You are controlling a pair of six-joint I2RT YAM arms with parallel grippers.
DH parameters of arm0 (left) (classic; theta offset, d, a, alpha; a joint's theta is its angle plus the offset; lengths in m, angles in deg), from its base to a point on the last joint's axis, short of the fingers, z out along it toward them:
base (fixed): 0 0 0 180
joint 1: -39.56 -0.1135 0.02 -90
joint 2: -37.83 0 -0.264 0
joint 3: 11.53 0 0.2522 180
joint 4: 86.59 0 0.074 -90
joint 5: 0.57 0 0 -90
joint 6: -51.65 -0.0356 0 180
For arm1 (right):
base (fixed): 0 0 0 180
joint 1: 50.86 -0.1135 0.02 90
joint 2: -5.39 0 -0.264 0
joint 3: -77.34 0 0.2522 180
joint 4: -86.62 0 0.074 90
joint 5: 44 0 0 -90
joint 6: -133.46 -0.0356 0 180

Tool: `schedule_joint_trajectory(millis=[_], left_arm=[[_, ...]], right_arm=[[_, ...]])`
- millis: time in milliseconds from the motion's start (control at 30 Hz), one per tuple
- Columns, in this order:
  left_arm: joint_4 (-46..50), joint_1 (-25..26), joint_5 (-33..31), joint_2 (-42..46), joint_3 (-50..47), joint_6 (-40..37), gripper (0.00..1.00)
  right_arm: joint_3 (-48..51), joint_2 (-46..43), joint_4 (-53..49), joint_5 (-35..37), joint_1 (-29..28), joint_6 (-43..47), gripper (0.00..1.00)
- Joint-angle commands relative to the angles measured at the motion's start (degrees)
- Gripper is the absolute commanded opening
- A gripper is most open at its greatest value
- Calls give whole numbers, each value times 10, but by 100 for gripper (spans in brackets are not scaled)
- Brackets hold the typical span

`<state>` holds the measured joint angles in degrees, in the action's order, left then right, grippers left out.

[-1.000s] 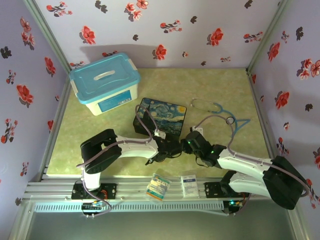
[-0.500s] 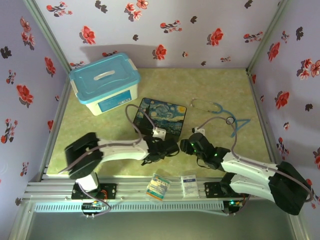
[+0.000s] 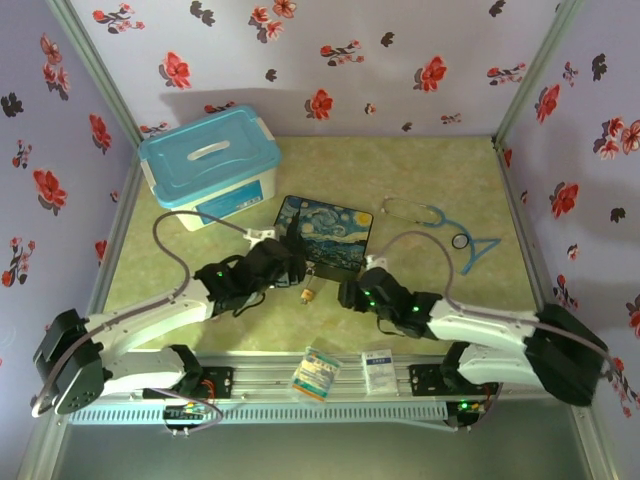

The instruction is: Unlock a padlock with a key

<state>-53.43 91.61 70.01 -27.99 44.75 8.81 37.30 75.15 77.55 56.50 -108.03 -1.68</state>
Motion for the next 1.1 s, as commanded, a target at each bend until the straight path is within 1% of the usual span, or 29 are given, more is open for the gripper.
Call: schedule_joint_trajectory(millis=[0,133,200,300,367,467,633,733,867,1000,1067], left_arm=[[-62,-38,47,25,-14,-20,91],[-128,-43,70,55,-68,16,93],[-135,-43,73,74,-93,29,93],[-136,-43,72,105,-125,45,94],[-133,-43,71,122,-143,51,97],[-137,-44,65,141,-166,60,98],[-144,-45,64,142,-172,61,98],[-138,-45,65,141,-169,60,98],[-143,-45,65,141,-177,65,99],[-153,-45,65,141,-186,71,99],[-157,-45,65,139,-185,71,99]], right_arm=[[-66,92,63,-8,-19,3,57],[-134,209,84,-34,-33,9,57],[-155,245,86,-37,-39,11,57],[-169,271,69,-22,-50,18,57],[-170,280,60,-14,-53,19,57],[-168,295,63,-12,-55,17,56],[-197,321,31,2,-67,33,50],[-198,328,26,5,-73,32,46],[-178,325,48,-2,-75,25,37],[-148,314,91,-14,-75,15,32],[-129,305,123,-22,-75,6,31]])
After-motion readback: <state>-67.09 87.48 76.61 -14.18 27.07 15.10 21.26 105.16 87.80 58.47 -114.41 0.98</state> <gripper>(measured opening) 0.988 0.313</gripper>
